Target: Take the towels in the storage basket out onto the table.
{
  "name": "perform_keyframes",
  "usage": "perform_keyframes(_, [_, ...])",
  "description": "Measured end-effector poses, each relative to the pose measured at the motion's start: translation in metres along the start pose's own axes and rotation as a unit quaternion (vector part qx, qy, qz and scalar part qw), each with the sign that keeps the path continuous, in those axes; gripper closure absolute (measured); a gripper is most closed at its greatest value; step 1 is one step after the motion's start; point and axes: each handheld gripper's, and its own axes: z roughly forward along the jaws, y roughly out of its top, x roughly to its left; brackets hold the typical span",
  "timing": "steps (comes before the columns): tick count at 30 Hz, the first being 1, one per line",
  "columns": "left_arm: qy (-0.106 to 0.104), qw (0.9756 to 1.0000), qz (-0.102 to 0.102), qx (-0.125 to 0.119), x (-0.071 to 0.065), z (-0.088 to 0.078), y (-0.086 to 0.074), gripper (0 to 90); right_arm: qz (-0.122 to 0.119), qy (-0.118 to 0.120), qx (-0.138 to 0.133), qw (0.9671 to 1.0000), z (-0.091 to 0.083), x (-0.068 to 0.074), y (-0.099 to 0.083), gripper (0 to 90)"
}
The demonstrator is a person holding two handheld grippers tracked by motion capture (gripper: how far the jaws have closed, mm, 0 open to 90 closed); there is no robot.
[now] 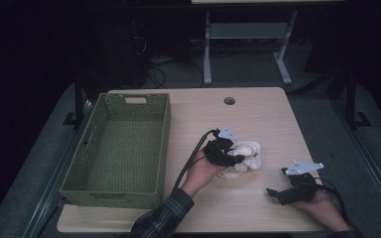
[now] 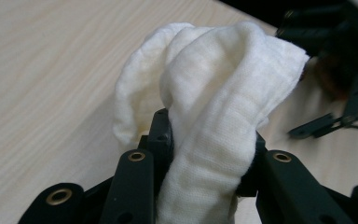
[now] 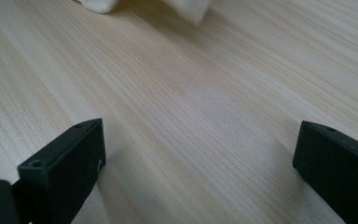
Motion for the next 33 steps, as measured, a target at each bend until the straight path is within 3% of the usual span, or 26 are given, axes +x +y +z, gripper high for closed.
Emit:
perform_keyframes(6, [0.004,0.9992,0.005,0.04,0.003,0.03,-0.015,65.0,-0.001,0.0,0.0,1.0,0.0,0.0,0.0,2.0])
perform_keyframes(10, [0.002,0.9992,-0.001,0.039,0.002,0.037,-0.02,61.2,-0.001,0.0,0.0,1.0,0.0,0.0,0.0,2.0])
perform_keyframes(14, [0.002,0.9997,-0.002,0.023,0.002,0.022,-0.016,43.2,-0.003,0.0,-0.001,1.0,0.0,0.0,0.0,2.0])
perform_keyframes(18, [-0.002,1.0,-0.006,-0.004,0.001,-0.003,-0.014,36.5,-0.001,0.001,0.0,1.0,0.0,0.0,0.0,1.9])
perform_keyframes(21, [0.003,0.9997,-0.007,-0.021,0.001,-0.022,-0.016,35.9,-0.002,0.002,0.001,1.0,0.0,0.0,0.0,2.0])
perform_keyframes(25, [0.016,0.9996,-0.006,-0.022,0.001,-0.036,-0.026,37.3,0.0,0.0,0.007,1.0,0.0,0.0,0.002,2.0])
perform_keyframes(28, [0.019,0.9995,-0.017,-0.017,0.001,-0.039,-0.038,39.1,-0.002,-0.002,0.026,0.9997,-0.002,0.002,0.007,8.3])
perform_keyframes(29, [0.022,0.9995,-0.022,-0.012,0.0,-0.038,-0.043,40.0,-0.003,0.0,0.025,0.9997,-0.003,0.002,0.007,13.4])
perform_keyframes(33, [0.033,0.9991,-0.027,0.003,0.0,-0.033,-0.057,41.9,0.003,0.013,0.026,0.9996,-0.005,0.004,0.01,17.3])
